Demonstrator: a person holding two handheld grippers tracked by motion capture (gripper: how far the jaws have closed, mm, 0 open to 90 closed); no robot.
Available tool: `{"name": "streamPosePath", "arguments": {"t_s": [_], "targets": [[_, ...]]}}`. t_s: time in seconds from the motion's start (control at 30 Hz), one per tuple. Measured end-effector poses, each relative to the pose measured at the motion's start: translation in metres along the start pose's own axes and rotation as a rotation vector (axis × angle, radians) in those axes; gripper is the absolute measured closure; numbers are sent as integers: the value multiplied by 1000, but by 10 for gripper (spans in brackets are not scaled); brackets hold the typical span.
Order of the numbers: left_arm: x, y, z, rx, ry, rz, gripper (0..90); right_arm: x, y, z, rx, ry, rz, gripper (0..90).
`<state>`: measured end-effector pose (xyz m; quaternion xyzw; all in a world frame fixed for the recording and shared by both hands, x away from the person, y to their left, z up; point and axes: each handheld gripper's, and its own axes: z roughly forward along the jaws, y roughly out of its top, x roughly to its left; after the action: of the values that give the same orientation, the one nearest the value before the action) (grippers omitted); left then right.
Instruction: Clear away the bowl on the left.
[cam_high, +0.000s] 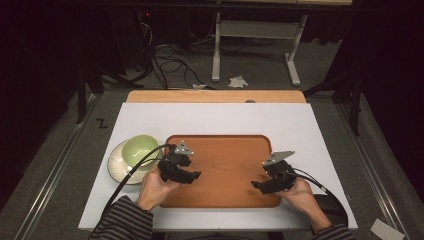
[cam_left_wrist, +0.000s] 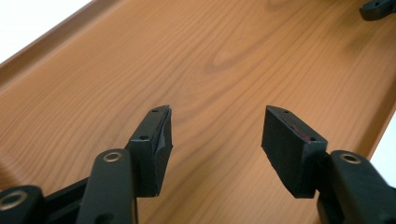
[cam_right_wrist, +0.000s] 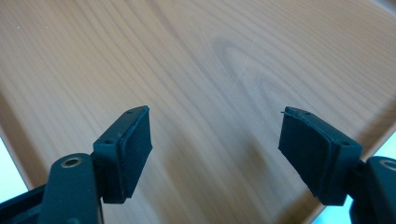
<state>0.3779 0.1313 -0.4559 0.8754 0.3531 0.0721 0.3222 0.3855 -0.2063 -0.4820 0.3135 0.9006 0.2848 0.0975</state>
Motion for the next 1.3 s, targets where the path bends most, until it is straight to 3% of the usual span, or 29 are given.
{"name": "streamPosePath", "arguments": {"t_s": [0.1, 0.3, 0.6, 0.9, 1.07, 1.1, 1.3], "targets": [[0, 0, 1, 16, -5, -1, 417, 0, 0, 1, 1, 5, -24, 272], [-1, 1, -2, -13, -2, -11, 373, 0, -1, 1, 2, 17, -42, 279], [0, 1, -2, -8, 5, -31, 307, 2, 0, 2, 13, 21, -35, 283], [0, 0, -1, -11, 25, -7, 314, 3, -1, 3, 21, 34, -41, 286], [1, 0, -2, -18, 29, -10, 319, 2, -1, 3, 30, 38, -63, 286], [1, 0, -3, -19, 31, -10, 322, 3, -1, 3, 32, 37, -44, 286], [3, -2, -6, -32, 39, -15, 333, 3, -1, 3, 30, 36, -54, 286]]}}
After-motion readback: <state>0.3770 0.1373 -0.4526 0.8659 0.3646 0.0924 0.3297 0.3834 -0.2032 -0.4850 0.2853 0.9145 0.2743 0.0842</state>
